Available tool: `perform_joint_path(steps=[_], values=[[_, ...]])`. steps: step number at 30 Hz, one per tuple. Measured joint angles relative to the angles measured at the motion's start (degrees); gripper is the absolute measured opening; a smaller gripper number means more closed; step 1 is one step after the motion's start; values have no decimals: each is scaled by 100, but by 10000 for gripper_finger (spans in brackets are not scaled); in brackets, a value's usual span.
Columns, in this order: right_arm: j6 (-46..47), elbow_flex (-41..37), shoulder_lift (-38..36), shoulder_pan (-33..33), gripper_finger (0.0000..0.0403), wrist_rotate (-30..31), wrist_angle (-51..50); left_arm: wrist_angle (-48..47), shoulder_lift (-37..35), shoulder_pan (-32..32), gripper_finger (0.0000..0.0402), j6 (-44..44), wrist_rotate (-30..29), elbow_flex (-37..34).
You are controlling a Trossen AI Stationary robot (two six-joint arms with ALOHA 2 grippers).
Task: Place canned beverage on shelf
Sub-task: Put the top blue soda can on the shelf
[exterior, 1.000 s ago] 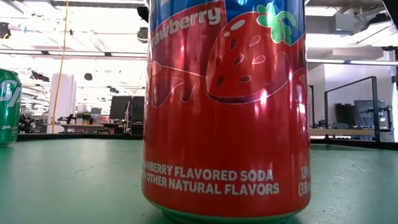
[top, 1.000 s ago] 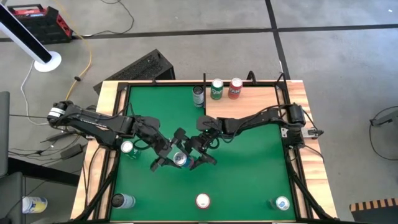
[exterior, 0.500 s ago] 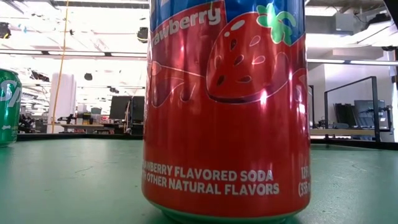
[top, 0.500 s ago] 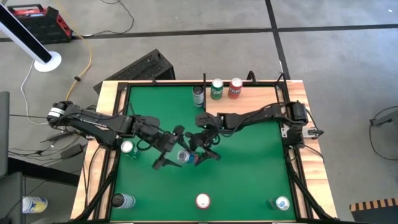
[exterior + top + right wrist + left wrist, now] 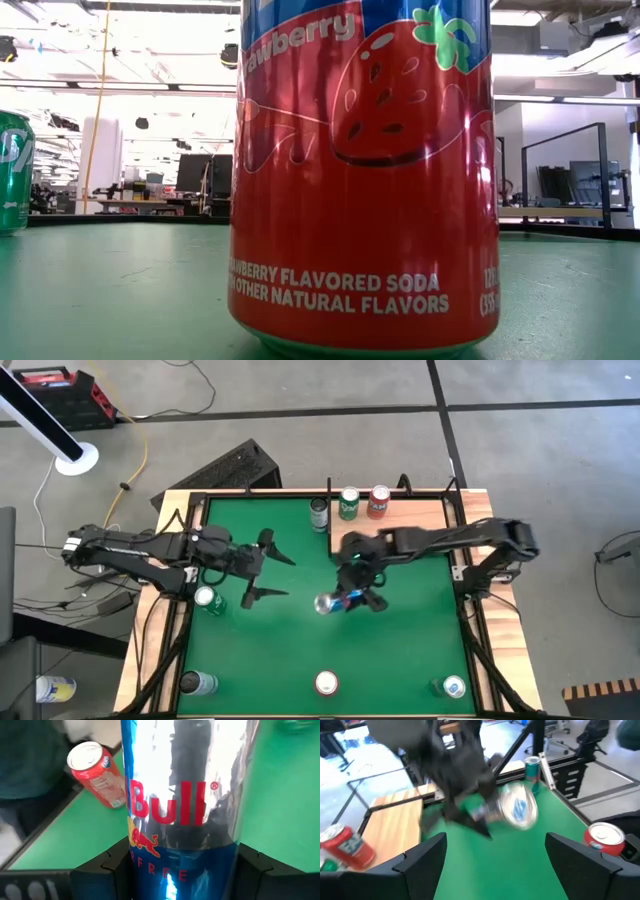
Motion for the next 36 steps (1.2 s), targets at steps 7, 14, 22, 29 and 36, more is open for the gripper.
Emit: perform_joint_path(steps=[7,14,22,29,36], values=[[50,0,-1477,-46,248,1366,-919,-7,492,213,321,-293,27,-2],[387,-1066,-3116,-176,248,1989,-1043,354,1172,168,320,-420,271,-9],[1748,-4040,-5453,-483,248,2086,1880,1264,2055,-13,320,-505,579,-7],[2003,-5318,-5675,-91,248,2085,4042,2751,2852,-75,320,-648,569,-7],[1970,-5534,-5170,139,248,2105,4924,4115,3646,-274,320,-934,401,-7]])
